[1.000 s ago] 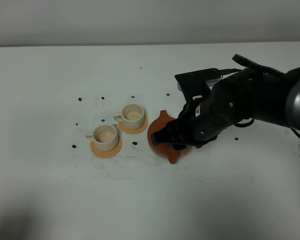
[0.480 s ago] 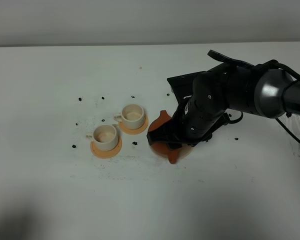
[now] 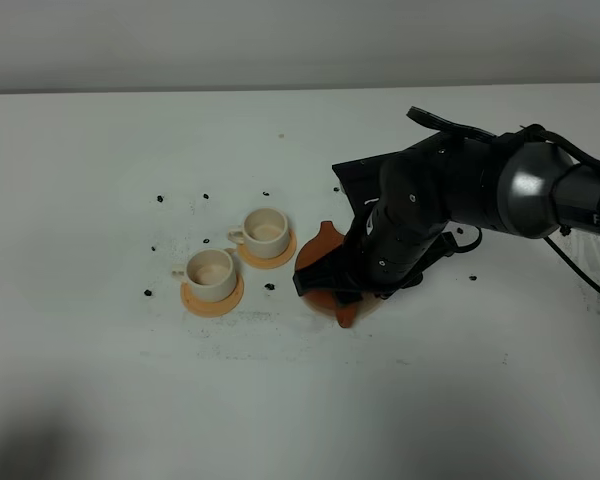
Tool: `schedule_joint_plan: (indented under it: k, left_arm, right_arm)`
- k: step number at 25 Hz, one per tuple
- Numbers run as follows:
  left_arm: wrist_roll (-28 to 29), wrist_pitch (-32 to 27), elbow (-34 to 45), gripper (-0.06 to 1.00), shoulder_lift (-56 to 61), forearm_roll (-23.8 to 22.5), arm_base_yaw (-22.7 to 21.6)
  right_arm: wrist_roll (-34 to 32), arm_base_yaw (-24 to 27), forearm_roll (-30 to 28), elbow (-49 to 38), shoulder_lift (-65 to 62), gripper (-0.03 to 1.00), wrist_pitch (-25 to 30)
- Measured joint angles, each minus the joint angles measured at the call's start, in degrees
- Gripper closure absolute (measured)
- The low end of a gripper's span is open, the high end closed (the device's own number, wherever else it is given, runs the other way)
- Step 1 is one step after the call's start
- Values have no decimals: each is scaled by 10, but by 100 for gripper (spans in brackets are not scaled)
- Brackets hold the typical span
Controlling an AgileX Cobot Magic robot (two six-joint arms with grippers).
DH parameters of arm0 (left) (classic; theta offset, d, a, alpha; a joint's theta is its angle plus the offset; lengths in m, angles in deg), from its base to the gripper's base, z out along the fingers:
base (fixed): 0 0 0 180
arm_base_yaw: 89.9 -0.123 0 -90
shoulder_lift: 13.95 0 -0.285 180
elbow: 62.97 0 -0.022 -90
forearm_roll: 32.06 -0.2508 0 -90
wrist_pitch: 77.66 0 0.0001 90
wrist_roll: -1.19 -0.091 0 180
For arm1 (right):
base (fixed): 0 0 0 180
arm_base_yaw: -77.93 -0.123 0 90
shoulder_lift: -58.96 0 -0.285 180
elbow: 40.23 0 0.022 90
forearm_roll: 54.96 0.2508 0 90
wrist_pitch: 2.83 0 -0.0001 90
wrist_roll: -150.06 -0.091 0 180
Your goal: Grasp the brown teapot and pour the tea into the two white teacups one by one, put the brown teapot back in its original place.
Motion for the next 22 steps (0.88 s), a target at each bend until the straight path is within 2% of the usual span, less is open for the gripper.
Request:
schedule_joint_plan:
  k: [4,8,11,13,22]
  left_arm:
    - [0,0,0,43,0,0,0]
    - [0,0,0,43,0,0,0]
    - [0,0,0,43,0,0,0]
    - [0,0,0,43,0,0,0]
    - [0,0,0,43,0,0,0]
  right_arm:
    - [0,0,2,0,6,52,1]
    - [1,0,6,0,6,58,2]
    - [11,0,7,0,6,70,5]
    - [31,0,6,0,6,83,9]
    - [67,0,-1,0,6,85,10]
